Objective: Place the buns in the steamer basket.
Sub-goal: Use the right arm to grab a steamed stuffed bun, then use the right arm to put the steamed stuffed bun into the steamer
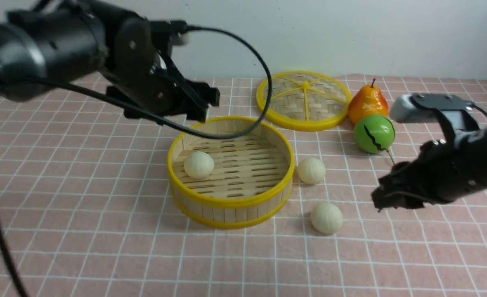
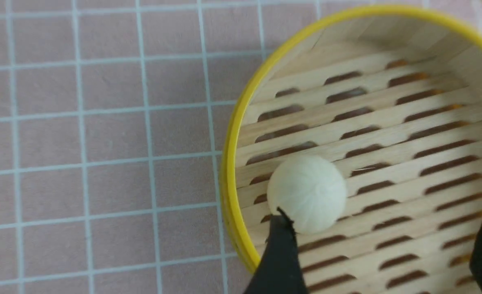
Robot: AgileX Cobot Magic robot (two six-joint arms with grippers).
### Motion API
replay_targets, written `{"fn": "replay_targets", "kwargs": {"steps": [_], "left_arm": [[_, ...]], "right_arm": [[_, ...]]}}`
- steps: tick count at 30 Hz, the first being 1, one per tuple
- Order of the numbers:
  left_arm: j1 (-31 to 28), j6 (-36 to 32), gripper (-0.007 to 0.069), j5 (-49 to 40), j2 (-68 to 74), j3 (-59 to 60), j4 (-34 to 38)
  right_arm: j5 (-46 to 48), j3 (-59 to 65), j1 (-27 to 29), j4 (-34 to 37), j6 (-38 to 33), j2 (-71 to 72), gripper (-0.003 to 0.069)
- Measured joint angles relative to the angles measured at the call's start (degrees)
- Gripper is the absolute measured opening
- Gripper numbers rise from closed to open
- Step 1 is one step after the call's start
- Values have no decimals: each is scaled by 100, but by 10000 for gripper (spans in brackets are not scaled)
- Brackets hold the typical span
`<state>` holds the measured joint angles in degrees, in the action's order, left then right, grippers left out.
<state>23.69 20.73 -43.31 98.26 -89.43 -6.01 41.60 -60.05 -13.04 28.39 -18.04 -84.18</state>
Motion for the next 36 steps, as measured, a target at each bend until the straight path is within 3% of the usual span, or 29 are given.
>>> {"fn": "replay_targets", "kwargs": {"steps": [1,5,10,15,19,21,27,29,36], "left_arm": [[0,0,514,-226,-425,-15,2],[0,0,424,-1082,-1441,18,-138],[0,0,361,-1556,-2365,743,-439],[0,34,321,-1642,-3219,1766,-637],[0,256,286,-1900,-4327,2949,-1010],[0,465,272,-1843,-4828,3480,-1227],[0,1119,238,-1082,-5835,4793,-1622],[0,1512,234,-312,-6139,5579,-1799],[0,1772,234,746,-6211,6508,-1890]], "right_arm": [[-13,-283,-236,-125,-49,-376,349],[-84,-1109,-799,-837,21,-1406,470],[-164,-1724,-907,-1573,587,-2438,502],[14,-2109,-912,-1857,715,-3128,377],[903,-2636,-918,-1998,714,-3150,92],[1369,-2982,-918,-2048,709,-3100,22],[1619,-4127,-1020,-1676,557,-3021,19],[1202,-4675,-1272,-1295,265,-3155,19],[-339,-5208,-1837,-1047,-80,-4309,23]]}}
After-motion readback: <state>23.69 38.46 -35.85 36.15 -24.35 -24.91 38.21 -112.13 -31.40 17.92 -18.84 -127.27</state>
